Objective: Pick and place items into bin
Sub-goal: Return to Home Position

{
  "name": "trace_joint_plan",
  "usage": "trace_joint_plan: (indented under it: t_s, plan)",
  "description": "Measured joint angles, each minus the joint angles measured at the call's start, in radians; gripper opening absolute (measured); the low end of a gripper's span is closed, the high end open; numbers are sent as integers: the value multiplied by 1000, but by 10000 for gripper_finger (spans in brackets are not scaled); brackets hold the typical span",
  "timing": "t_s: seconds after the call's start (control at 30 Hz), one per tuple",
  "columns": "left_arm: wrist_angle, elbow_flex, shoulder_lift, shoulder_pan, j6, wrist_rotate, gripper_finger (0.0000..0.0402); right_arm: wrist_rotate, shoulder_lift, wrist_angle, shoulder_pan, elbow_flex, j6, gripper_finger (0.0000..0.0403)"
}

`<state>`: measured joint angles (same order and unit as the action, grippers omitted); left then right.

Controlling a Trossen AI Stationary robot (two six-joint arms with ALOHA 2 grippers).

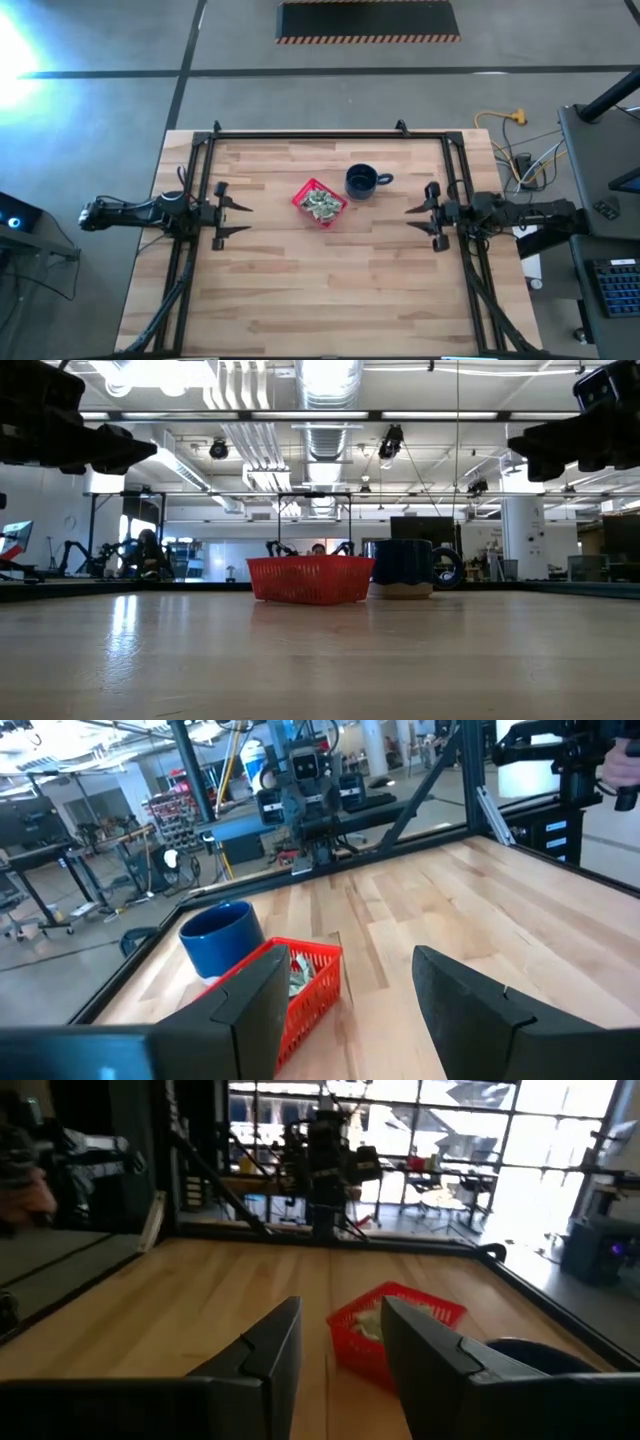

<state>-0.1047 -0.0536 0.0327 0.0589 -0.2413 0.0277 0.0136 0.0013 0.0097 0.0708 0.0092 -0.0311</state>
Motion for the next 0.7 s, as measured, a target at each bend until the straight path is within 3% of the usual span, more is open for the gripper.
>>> trace_joint_plan:
  t_s: [0.7]
  plan:
    - [65, 9, 78, 0, 25, 4, 196, 32, 80, 3, 1, 0, -23, 130]
